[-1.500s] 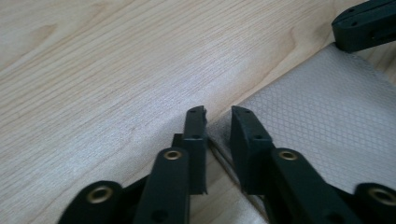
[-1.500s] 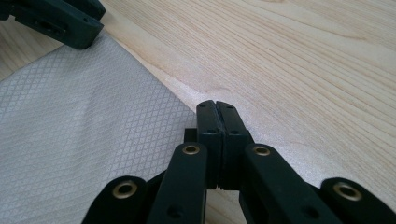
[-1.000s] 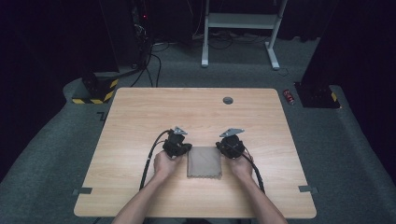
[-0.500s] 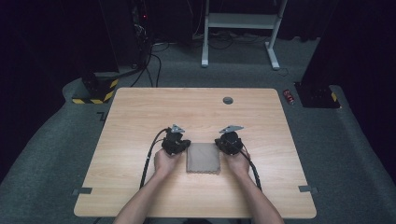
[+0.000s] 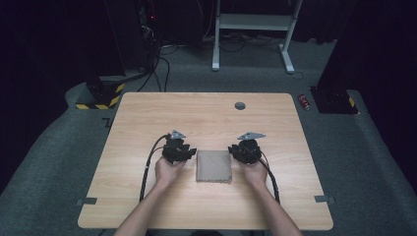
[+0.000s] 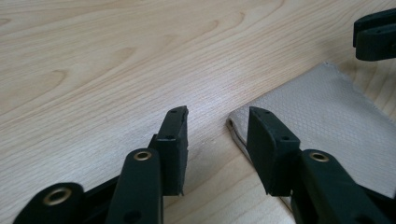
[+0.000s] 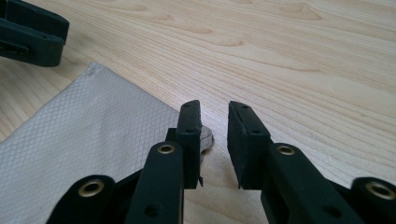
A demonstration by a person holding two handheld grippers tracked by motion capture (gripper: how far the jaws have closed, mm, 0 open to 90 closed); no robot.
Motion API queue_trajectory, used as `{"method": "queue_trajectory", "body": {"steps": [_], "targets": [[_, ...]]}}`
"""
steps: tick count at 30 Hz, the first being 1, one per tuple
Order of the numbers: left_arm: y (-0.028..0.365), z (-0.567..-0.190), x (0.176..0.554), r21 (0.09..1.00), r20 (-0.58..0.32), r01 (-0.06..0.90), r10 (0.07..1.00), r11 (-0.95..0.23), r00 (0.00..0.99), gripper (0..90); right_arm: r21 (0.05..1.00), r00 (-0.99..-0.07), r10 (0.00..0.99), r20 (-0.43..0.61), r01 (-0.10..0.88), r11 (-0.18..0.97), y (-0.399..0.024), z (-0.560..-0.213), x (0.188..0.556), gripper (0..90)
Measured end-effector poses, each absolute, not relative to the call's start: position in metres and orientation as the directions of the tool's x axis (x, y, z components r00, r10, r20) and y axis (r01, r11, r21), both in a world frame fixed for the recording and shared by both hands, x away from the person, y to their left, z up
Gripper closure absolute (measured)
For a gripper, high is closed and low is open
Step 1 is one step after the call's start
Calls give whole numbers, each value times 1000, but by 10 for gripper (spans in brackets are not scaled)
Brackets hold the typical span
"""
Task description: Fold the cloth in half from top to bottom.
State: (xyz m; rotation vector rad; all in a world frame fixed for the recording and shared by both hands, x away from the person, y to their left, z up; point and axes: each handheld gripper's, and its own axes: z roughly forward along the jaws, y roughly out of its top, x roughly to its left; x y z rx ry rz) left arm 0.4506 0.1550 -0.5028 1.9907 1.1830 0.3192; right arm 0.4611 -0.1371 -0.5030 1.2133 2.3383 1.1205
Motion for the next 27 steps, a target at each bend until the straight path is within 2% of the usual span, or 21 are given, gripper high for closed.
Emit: {"method": "queue_trajectory", "body": {"steps": [9, 14, 27], "targets": [[170, -496, 440, 753, -164, 618, 844, -226, 510, 520, 754, -595, 795, 119, 575, 317, -153, -498, 454, 690], [174, -492, 430, 762, -133, 596, 840, -253, 526, 501, 762, -583, 802, 130, 576, 296, -163, -496, 449, 681], [188, -491, 411, 776, -136, 582, 837, -243, 531, 464, 786, -571, 807, 148, 564, 255, -181, -493, 432, 671]]}}
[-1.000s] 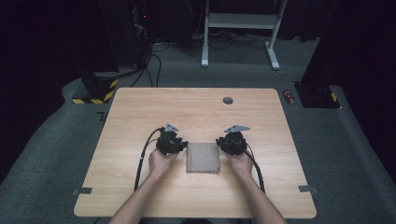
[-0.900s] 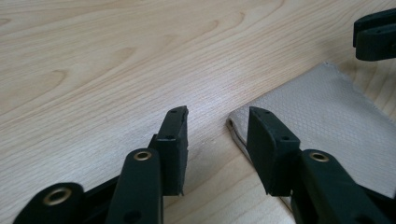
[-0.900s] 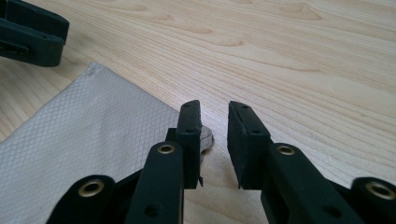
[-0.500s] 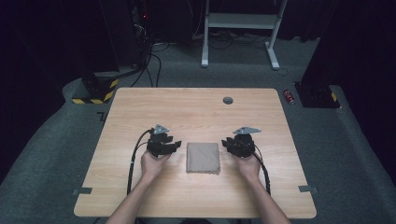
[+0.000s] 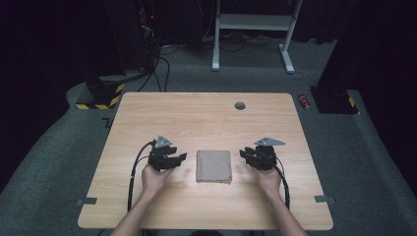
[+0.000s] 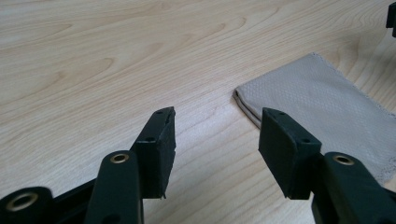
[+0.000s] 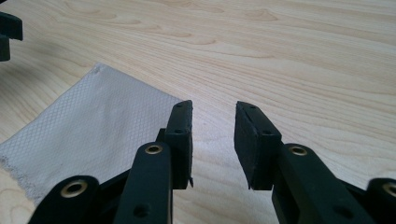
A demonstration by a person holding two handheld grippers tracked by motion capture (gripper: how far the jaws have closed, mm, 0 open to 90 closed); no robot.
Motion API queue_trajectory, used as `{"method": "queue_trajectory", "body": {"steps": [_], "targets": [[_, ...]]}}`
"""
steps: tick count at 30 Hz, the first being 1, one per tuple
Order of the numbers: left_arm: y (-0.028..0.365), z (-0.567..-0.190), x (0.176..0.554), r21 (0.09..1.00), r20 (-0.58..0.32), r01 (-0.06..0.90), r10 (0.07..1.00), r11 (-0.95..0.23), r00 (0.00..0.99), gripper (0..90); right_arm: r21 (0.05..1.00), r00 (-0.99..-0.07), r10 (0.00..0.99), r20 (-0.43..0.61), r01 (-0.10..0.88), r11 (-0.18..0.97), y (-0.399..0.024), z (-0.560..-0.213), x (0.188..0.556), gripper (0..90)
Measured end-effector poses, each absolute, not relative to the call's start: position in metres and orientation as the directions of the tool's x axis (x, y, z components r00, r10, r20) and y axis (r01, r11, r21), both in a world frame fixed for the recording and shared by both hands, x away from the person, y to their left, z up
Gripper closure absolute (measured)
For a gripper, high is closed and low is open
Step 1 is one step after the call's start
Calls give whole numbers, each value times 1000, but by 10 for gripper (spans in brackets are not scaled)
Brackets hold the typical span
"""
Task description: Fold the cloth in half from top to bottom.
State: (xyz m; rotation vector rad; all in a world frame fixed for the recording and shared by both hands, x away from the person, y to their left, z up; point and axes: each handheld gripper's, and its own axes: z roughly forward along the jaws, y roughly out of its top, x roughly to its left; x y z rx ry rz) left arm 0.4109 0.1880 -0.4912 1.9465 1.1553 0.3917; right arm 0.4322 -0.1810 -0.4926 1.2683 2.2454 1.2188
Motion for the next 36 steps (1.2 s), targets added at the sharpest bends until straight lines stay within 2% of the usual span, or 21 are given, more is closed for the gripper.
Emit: {"method": "queue_trajectory", "body": {"steps": [6, 36], "targets": [[198, -492, 403, 787, -160, 582, 844, -204, 512, 461, 794, -563, 812, 153, 559, 238, -190, -493, 424, 670], [224, -511, 368, 785, -157, 594, 872, -175, 464, 440, 791, -552, 827, 107, 551, 265, -216, -506, 386, 683]]}}
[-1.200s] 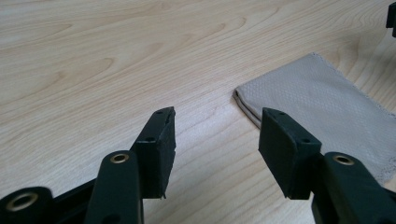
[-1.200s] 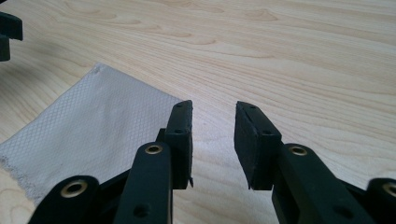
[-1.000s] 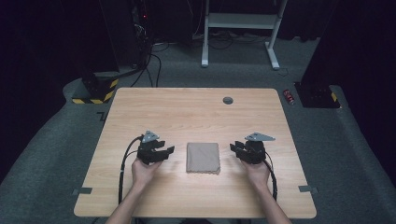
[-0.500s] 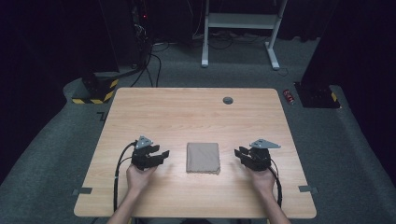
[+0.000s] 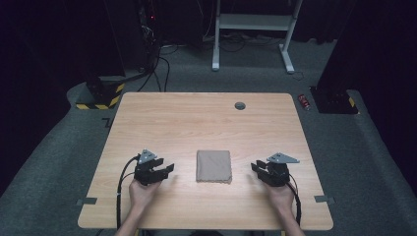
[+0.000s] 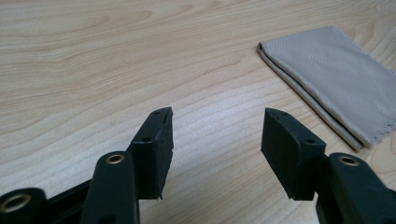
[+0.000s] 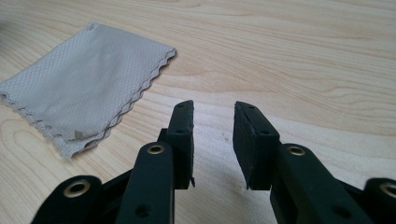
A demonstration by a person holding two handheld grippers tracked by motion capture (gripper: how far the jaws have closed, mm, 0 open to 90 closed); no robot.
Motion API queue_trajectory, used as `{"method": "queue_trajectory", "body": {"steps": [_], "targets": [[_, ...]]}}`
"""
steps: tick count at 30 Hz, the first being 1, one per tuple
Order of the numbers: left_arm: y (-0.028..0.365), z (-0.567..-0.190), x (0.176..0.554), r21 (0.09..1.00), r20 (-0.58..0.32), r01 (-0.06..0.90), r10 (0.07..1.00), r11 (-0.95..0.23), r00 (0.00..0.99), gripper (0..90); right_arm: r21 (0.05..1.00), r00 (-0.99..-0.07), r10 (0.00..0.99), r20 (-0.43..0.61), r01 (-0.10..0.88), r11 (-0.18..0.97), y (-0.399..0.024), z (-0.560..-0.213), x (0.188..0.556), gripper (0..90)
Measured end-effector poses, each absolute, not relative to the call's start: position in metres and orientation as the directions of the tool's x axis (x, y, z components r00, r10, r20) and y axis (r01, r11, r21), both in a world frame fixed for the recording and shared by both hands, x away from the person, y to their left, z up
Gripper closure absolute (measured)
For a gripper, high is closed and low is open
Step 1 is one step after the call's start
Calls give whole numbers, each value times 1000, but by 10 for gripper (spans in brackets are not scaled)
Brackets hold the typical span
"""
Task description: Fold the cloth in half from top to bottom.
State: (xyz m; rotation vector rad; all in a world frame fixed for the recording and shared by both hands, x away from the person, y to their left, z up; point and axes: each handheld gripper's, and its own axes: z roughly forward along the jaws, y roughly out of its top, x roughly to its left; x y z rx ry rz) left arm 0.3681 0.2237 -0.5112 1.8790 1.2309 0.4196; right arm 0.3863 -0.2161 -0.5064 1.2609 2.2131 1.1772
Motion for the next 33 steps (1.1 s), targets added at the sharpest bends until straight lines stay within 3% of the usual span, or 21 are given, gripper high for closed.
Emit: {"method": "queue_trajectory", "body": {"steps": [33], "targets": [[232, -527, 345, 771, -69, 597, 904, -219, 421, 441, 764, -516, 856, 33, 566, 311, -231, -521, 362, 669]]}}
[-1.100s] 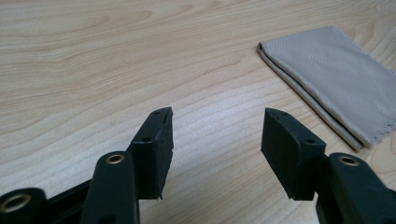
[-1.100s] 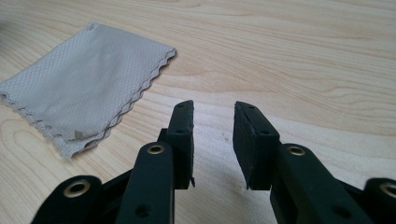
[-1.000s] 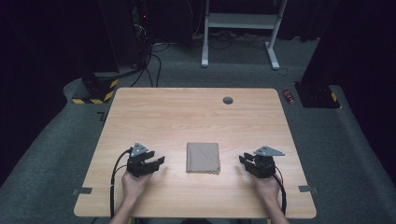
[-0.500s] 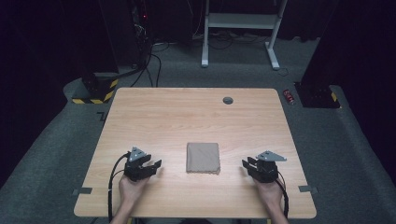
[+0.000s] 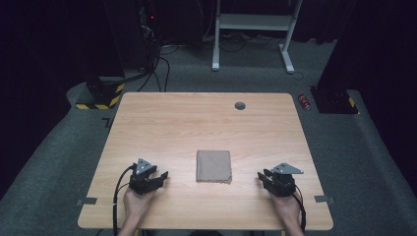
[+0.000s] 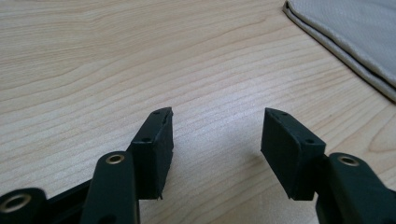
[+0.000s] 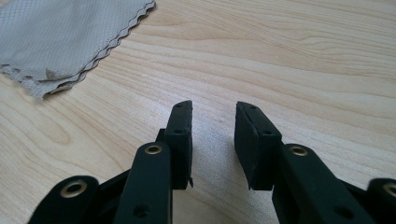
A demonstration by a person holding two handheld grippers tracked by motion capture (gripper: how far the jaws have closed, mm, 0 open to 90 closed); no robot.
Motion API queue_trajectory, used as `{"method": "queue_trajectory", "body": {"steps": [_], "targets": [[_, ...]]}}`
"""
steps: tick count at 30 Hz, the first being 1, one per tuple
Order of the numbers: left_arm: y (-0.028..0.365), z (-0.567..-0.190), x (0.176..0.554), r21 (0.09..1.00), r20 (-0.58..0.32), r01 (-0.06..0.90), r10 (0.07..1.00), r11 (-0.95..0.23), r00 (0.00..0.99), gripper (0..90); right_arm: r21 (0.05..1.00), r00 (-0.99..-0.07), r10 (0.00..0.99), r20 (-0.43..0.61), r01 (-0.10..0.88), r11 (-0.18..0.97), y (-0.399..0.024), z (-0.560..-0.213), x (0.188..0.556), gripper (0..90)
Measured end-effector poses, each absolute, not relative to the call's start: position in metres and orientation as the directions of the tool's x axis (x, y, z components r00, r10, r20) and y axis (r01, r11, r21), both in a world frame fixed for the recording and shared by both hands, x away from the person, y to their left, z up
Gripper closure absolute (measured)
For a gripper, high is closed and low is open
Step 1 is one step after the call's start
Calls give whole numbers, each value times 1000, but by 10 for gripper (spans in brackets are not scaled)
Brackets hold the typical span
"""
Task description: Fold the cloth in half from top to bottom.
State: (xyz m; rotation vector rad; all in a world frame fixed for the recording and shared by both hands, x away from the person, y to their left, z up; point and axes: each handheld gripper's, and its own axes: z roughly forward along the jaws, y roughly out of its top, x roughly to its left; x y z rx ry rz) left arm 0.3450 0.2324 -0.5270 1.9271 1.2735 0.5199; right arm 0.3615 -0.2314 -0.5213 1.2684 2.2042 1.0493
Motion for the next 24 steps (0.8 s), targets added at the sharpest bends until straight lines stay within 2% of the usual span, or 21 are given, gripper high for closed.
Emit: {"method": "queue_trajectory", "body": {"steps": [8, 11, 15, 24], "targets": [[229, -527, 343, 765, -27, 592, 905, -255, 425, 415, 743, -522, 853, -7, 568, 354, -227, -522, 359, 616], [225, -528, 342, 761, 7, 588, 910, -273, 414, 388, 739, -531, 847, -15, 564, 368, -224, -523, 359, 549], [225, -528, 342, 758, 0, 596, 914, -264, 405, 364, 736, -532, 847, -13, 568, 368, -224, -523, 359, 454], [225, -528, 342, 758, -2, 598, 915, -262, 404, 348, 733, -525, 851, -14, 574, 366, -222, -523, 361, 423]]}}
